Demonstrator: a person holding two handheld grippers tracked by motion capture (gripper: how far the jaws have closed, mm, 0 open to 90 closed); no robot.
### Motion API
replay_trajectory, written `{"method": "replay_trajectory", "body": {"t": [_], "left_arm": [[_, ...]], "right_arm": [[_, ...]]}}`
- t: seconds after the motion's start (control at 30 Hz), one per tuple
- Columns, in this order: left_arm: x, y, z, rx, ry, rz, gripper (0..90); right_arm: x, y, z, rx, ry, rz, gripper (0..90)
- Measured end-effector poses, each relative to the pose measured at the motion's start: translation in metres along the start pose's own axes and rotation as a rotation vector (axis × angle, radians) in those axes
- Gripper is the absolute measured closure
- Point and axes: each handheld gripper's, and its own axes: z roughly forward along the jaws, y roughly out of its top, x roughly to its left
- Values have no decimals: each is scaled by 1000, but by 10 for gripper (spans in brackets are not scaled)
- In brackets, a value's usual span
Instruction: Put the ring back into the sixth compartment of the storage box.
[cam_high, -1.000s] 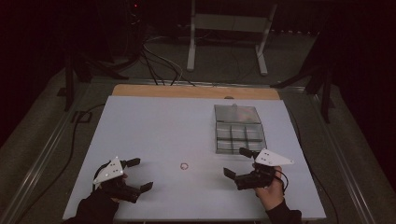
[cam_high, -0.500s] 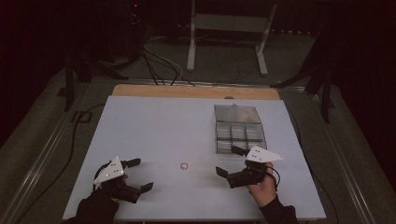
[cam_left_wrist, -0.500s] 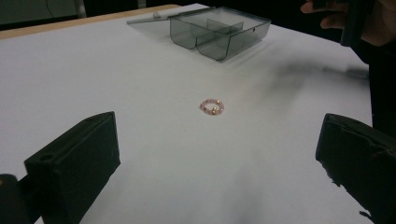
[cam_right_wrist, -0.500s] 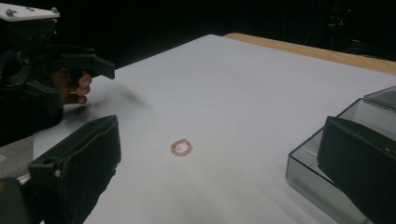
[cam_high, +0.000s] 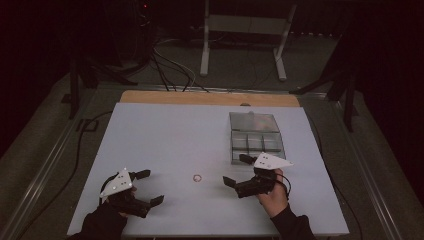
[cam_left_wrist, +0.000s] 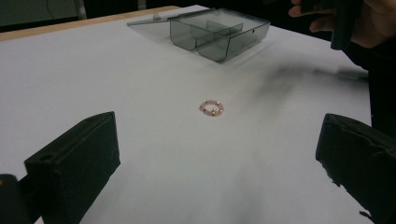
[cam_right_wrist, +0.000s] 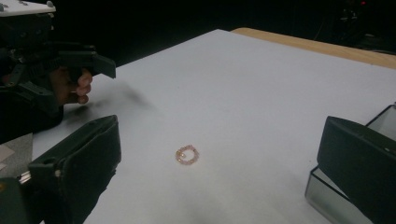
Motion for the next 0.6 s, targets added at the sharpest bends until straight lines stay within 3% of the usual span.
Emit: {"method": "replay_trajectory", "body": {"t": [0.6], "left_arm": [[0, 0, 0, 2, 1, 3, 6]], "right_arm": [[4, 9, 29, 27, 41, -9, 0]]}}
